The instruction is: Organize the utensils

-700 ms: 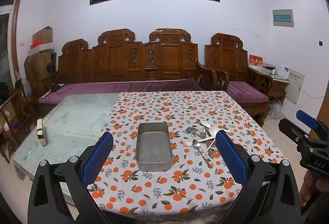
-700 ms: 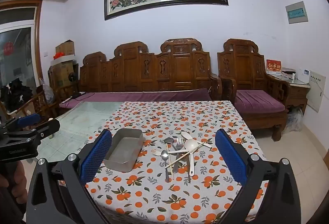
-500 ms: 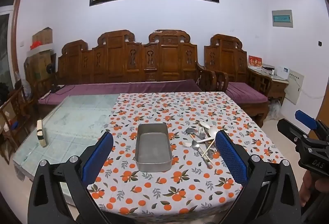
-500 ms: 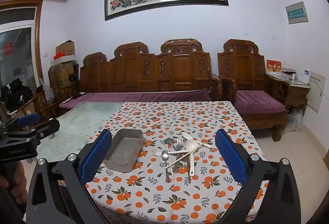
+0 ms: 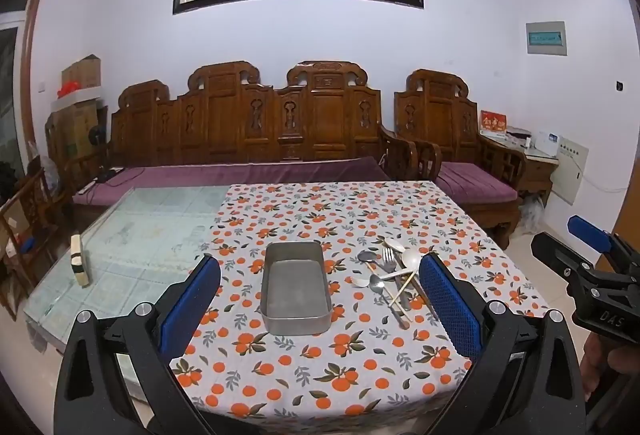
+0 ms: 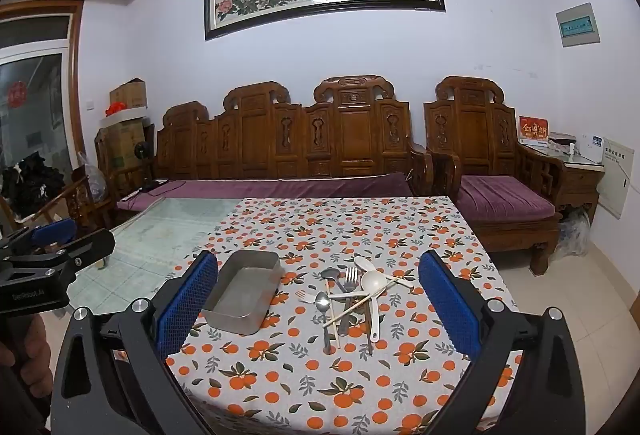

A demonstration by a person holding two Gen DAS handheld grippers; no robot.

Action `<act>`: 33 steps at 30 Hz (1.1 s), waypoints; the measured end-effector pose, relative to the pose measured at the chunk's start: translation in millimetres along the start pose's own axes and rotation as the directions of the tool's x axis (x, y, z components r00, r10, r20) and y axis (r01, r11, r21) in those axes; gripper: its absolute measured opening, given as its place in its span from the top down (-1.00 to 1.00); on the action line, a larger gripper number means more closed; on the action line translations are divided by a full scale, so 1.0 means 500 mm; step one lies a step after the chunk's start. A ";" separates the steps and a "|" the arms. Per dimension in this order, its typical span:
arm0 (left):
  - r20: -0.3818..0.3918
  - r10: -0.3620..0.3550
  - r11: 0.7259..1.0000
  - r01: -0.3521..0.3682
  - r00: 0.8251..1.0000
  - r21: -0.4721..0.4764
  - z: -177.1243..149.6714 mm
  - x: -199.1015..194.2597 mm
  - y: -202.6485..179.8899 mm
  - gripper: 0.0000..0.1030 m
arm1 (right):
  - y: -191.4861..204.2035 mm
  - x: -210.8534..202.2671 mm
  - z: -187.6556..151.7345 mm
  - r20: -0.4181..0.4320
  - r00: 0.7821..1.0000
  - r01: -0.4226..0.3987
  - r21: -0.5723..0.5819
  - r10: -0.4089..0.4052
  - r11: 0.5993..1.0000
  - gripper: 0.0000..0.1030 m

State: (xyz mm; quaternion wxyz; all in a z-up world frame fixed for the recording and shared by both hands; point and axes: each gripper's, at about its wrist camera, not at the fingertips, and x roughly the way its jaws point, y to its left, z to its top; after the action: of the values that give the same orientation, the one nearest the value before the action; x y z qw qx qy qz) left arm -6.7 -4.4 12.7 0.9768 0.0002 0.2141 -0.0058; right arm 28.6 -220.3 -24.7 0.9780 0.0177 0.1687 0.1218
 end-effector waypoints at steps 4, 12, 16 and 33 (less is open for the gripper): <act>0.002 0.000 1.000 0.000 1.000 0.000 -0.001 0.000 0.000 -0.87 | 0.000 0.000 0.000 -0.002 1.000 -0.001 0.002 0.001 1.000 -0.95; 0.001 0.000 1.000 0.000 1.000 0.000 -0.005 0.001 -0.001 -0.87 | 0.000 0.000 0.000 -0.002 1.000 -0.001 0.002 0.001 1.000 -0.95; 0.002 0.000 1.000 0.000 1.000 0.000 -0.005 0.001 -0.001 -0.87 | 0.000 0.001 0.000 -0.002 1.000 -0.002 0.003 0.002 1.000 -0.95; 0.002 0.000 1.000 0.000 1.000 0.000 -0.006 0.001 0.000 -0.87 | 0.000 0.001 -0.001 -0.003 1.000 -0.002 0.004 0.002 1.000 -0.95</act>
State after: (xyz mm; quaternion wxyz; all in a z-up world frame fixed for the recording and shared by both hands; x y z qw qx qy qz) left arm -7.6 -4.4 9.8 0.9771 0.0000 0.2129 -0.0057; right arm 29.0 -220.1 -25.3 0.9776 0.0195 0.1702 0.1223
